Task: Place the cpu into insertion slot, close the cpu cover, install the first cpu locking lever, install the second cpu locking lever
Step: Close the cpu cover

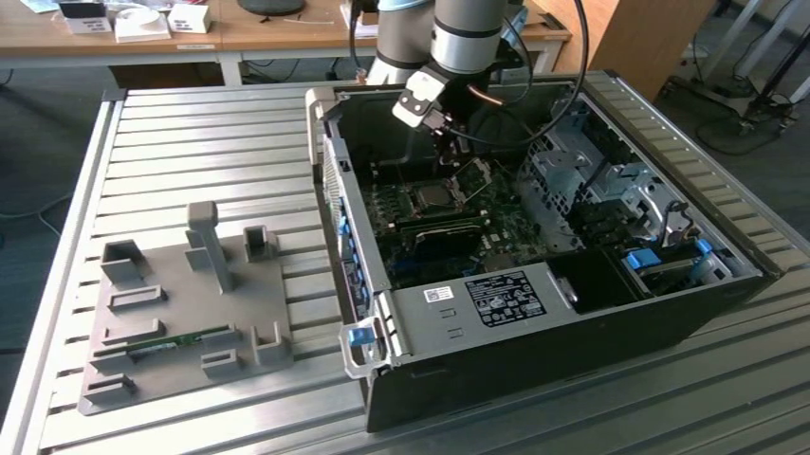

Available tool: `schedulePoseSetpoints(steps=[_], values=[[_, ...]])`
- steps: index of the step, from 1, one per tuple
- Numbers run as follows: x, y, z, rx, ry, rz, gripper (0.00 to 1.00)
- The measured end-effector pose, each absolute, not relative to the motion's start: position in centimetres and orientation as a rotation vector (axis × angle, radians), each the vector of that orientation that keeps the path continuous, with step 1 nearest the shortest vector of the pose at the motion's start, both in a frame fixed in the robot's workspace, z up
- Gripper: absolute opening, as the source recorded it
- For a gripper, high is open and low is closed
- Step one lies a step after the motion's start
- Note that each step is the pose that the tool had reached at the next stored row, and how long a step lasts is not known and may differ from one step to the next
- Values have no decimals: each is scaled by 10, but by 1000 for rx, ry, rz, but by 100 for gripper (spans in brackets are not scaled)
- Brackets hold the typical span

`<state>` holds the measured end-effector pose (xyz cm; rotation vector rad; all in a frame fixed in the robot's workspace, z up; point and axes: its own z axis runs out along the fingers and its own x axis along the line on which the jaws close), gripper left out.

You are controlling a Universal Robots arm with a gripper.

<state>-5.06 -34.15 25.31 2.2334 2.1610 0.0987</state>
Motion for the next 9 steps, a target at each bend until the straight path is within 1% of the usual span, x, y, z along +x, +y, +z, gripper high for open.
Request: schedulePoseSetpoints(steps=[9], values=[[-50, -341, 255, 2233, 2161, 99, 11]])
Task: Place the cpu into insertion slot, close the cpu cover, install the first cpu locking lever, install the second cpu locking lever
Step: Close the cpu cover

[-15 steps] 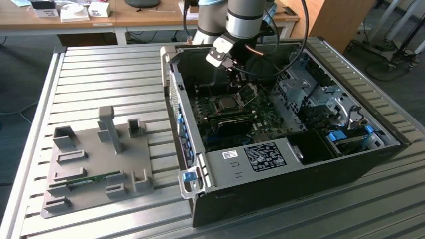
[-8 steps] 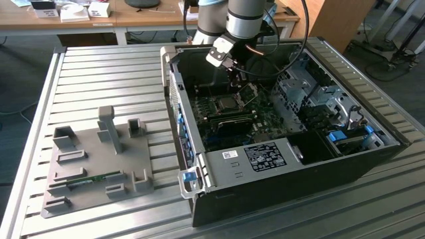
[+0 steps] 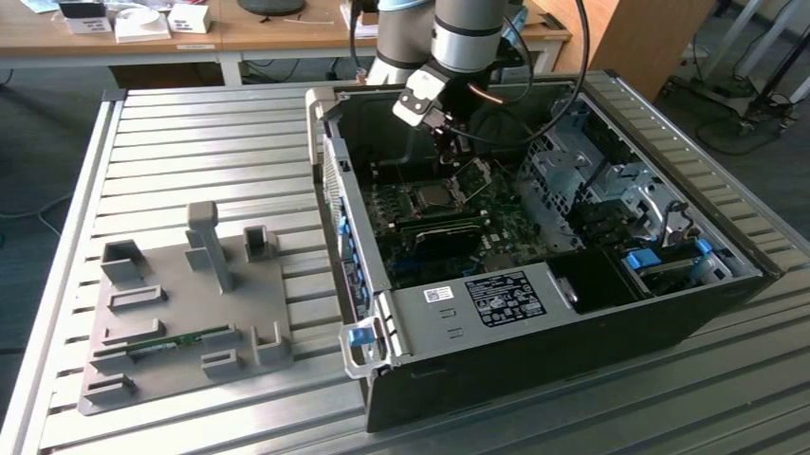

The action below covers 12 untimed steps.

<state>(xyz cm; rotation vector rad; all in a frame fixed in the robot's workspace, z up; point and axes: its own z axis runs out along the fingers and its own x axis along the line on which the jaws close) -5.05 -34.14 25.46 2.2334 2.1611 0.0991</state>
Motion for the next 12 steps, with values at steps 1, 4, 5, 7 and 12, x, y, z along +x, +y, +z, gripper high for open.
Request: schedulePoseSetpoints(steps=[1, 4, 5, 7, 12], values=[[-50, -341, 255, 2233, 2161, 99, 11], [-50, -341, 255, 2233, 2161, 99, 11], [-50, -341, 255, 2233, 2161, 99, 11], [-50, -341, 255, 2233, 2161, 99, 11], [-49, -341, 255, 2233, 2161, 99, 11]])
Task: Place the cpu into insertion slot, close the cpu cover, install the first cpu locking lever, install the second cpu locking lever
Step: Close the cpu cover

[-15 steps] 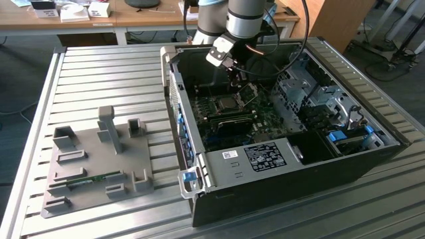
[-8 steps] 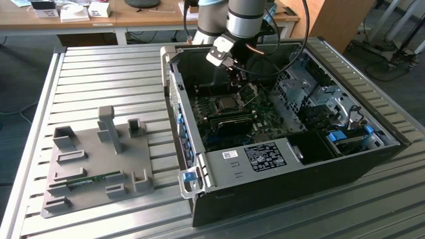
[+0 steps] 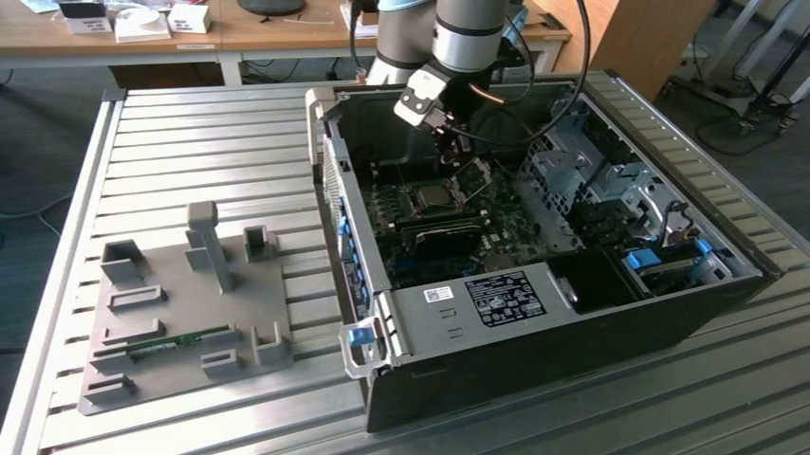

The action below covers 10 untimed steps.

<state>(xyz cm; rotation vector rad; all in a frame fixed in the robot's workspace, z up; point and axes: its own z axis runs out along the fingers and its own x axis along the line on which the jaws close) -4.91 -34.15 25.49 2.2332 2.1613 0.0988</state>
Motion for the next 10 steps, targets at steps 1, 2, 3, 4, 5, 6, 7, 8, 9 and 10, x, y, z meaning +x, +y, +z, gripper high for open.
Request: schedulePoseSetpoints(steps=[1, 2, 3, 4, 5, 6, 7, 8, 9, 10], values=[[-49, -341, 255, 2233, 2161, 99, 11], [-48, -341, 255, 2233, 2161, 99, 11], [-48, -341, 255, 2233, 2161, 99, 11], [-47, -341, 255, 2233, 2161, 99, 11], [-47, -341, 255, 2233, 2161, 99, 11], [-46, -341, 255, 2233, 2161, 99, 11], [-46, -341, 255, 2233, 2161, 99, 11], [-45, -341, 255, 2233, 2161, 99, 11], [-44, -341, 255, 2233, 2161, 99, 11], [-44, -341, 255, 2233, 2161, 99, 11]])
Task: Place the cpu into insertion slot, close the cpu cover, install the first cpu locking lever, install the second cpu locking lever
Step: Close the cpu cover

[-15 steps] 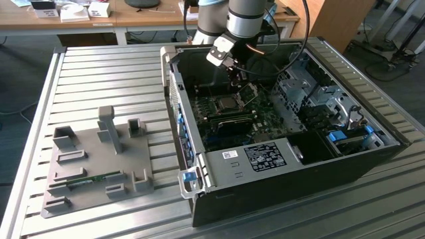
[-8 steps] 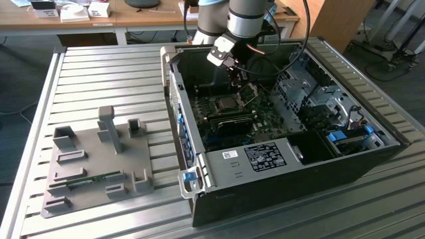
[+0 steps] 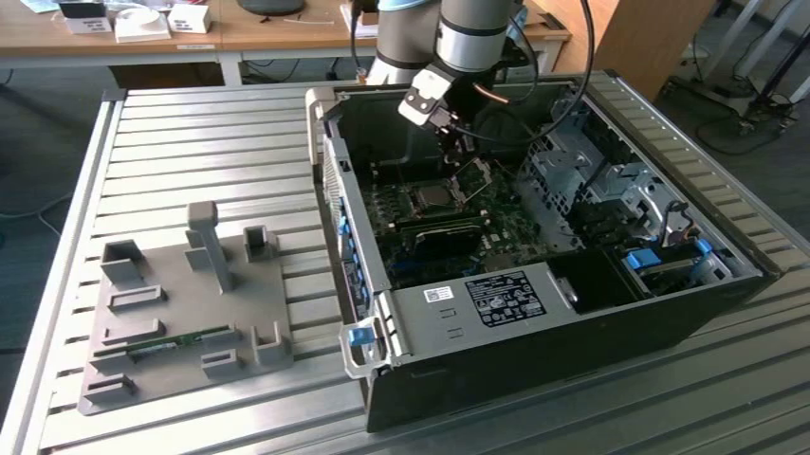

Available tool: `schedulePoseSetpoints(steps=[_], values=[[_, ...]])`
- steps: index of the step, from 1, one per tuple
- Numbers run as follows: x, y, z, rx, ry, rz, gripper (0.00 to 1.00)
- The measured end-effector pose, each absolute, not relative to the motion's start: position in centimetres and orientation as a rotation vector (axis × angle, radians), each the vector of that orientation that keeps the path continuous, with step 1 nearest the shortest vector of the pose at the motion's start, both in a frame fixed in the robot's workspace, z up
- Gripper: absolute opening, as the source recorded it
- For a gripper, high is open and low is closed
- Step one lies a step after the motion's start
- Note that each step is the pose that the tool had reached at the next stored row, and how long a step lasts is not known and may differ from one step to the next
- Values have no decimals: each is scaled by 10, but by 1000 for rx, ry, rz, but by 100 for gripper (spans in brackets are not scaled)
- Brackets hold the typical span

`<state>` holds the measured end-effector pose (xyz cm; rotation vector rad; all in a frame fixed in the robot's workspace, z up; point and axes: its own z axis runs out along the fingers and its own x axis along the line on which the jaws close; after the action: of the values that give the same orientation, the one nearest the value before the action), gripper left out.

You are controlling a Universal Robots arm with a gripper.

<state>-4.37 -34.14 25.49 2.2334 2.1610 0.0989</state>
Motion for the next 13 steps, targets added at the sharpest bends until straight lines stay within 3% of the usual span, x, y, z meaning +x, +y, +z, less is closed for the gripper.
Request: schedulePoseSetpoints(steps=[13], values=[[-42, -341, 255, 2233, 2161, 99, 11]])
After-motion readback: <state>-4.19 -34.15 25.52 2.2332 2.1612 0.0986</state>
